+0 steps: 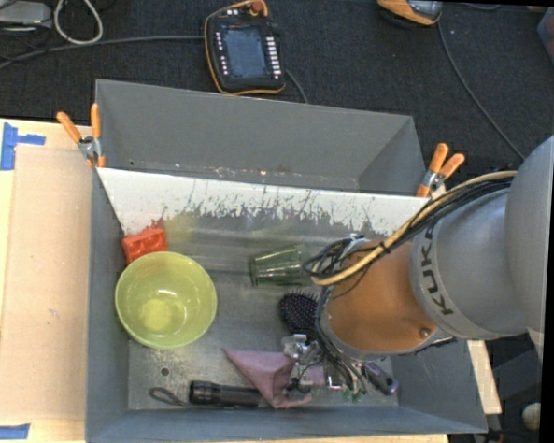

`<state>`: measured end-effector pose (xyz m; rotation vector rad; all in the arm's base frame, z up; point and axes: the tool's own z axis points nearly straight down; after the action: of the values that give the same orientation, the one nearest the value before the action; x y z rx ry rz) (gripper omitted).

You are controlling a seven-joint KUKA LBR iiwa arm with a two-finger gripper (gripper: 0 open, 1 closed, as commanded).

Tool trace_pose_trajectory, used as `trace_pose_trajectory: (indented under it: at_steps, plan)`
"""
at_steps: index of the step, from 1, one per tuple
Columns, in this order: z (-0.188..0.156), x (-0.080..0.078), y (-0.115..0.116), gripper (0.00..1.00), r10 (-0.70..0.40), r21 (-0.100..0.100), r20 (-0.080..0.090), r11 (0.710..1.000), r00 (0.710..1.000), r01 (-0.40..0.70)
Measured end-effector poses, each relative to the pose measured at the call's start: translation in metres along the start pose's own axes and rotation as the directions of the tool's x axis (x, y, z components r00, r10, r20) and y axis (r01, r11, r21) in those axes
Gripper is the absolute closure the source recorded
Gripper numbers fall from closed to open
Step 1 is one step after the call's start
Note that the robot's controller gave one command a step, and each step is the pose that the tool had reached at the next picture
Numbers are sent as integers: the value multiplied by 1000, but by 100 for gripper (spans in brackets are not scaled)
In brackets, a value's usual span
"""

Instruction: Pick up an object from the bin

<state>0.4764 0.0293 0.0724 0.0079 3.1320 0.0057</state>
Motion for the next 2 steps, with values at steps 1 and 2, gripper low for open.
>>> trace_pose_trajectory:
  at_steps: [1, 2]
  plan:
    - [1, 0, 2, 100, -23, 3, 0, 1000, 1000, 23]
    - [2, -2, 4, 100, -28, 4, -2, 1000, 1000, 28]
